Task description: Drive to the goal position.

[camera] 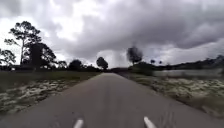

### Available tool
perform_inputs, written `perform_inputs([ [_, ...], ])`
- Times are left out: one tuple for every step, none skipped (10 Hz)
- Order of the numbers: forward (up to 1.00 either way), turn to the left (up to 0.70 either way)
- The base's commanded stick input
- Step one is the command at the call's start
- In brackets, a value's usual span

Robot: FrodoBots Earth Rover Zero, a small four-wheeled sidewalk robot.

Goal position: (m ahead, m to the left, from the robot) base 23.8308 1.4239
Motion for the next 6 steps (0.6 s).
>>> perform_inputs([
  [0.7,0.0],
  [0.7,0.0],
  [0.7,0.0],
  [0.7,0.0],
  [0.7,0.0],
  [0.7,0.0],
])
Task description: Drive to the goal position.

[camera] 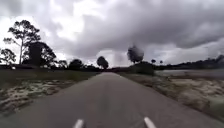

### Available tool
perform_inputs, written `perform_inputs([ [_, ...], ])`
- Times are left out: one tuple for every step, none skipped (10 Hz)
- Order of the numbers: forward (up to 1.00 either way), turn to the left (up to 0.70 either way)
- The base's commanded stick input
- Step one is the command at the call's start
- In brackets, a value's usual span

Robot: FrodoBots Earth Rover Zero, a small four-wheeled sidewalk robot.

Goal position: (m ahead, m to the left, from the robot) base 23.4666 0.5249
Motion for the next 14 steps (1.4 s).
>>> perform_inputs([
  [0.7,0.0],
  [0.7,0.0],
  [0.7,0.0],
  [0.7,0.0],
  [0.7,0.0],
  [0.7,0.0],
  [0.7,0.0],
  [0.7,0.0],
  [0.7,0.0],
  [0.7,0.0],
  [0.7,0.0],
  [0.7,0.0],
  [0.7,0.0],
  [0.7,0.0],
])
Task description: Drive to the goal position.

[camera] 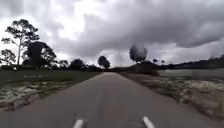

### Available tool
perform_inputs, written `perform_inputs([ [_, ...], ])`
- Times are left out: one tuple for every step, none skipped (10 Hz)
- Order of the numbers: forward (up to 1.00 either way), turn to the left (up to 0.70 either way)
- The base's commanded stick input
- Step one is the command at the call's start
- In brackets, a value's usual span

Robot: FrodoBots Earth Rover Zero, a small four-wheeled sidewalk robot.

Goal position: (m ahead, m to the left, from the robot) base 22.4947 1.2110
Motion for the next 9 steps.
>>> perform_inputs([
  [0.7,0.0],
  [0.7,0.0],
  [0.7,0.0],
  [0.7,0.0],
  [0.7,0.0],
  [0.7,0.0],
  [0.7,0.0],
  [0.7,0.0],
  [0.7,0.0],
])
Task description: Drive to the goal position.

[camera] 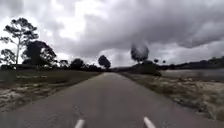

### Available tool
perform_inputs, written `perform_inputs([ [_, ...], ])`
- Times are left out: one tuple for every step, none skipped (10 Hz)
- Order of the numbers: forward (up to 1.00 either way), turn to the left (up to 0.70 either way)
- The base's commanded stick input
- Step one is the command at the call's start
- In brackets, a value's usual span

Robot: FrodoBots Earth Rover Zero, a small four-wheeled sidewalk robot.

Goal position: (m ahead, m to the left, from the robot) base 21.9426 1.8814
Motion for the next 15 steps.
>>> perform_inputs([
  [0.7,0.0],
  [0.7,0.0],
  [0.7,0.0],
  [0.7,0.0],
  [0.7,0.0],
  [0.7,0.0],
  [0.7,0.0],
  [0.7,0.0],
  [0.7,0.0],
  [0.7,0.0],
  [0.7,0.0],
  [0.7,0.0],
  [0.7,0.0],
  [0.7,0.0],
  [0.7,0.0],
])
